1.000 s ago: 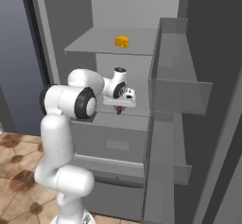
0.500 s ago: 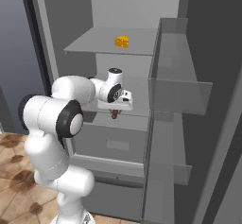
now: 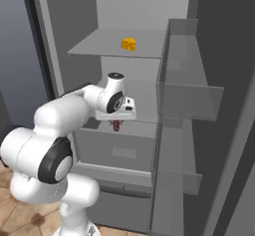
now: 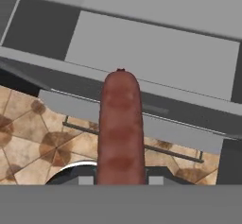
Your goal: Retrieve the sausage and cheese from the fridge and place them on the cutting board on the counter.
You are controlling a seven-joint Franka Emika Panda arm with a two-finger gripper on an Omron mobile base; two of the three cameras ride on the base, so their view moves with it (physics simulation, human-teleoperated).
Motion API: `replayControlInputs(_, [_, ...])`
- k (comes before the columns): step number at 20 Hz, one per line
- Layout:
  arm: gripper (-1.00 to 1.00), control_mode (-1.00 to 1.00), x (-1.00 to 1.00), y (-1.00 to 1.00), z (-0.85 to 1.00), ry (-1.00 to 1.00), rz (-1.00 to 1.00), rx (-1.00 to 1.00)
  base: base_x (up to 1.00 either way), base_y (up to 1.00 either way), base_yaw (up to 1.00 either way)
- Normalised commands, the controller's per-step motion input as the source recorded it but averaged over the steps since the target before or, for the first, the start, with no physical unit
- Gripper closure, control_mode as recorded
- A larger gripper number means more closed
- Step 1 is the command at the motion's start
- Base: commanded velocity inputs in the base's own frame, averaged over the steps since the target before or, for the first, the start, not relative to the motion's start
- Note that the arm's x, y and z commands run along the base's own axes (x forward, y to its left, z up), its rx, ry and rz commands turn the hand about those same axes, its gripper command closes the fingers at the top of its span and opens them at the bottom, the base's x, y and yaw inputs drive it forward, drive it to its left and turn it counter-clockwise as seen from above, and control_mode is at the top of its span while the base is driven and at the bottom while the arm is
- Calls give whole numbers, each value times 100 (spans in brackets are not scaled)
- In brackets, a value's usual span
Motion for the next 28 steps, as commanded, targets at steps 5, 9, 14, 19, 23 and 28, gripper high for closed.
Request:
replayControlInputs(5, [100, -100, -63, 22, 22, 0, 0, -1, 0, 0, 0])
replayControlInputs(9, [100, -100, -65, 17, 21, -3, -5, 0, 0, 0, 0])
replayControlInputs(14, [100, -100, -66, 14, 22, -7, -4, 2, 0, 0, 0])
replayControlInputs(19, [100, -100, -58, 10, 17, -6, -3, 2, 0, 0, 0])
replayControlInputs(23, [100, -100, -55, 16, 11, -2, -8, 8, 0, 0, 0])
replayControlInputs(28, [100, -100, -48, 20, 2, -3, -15, 5, 0, 0, 0])
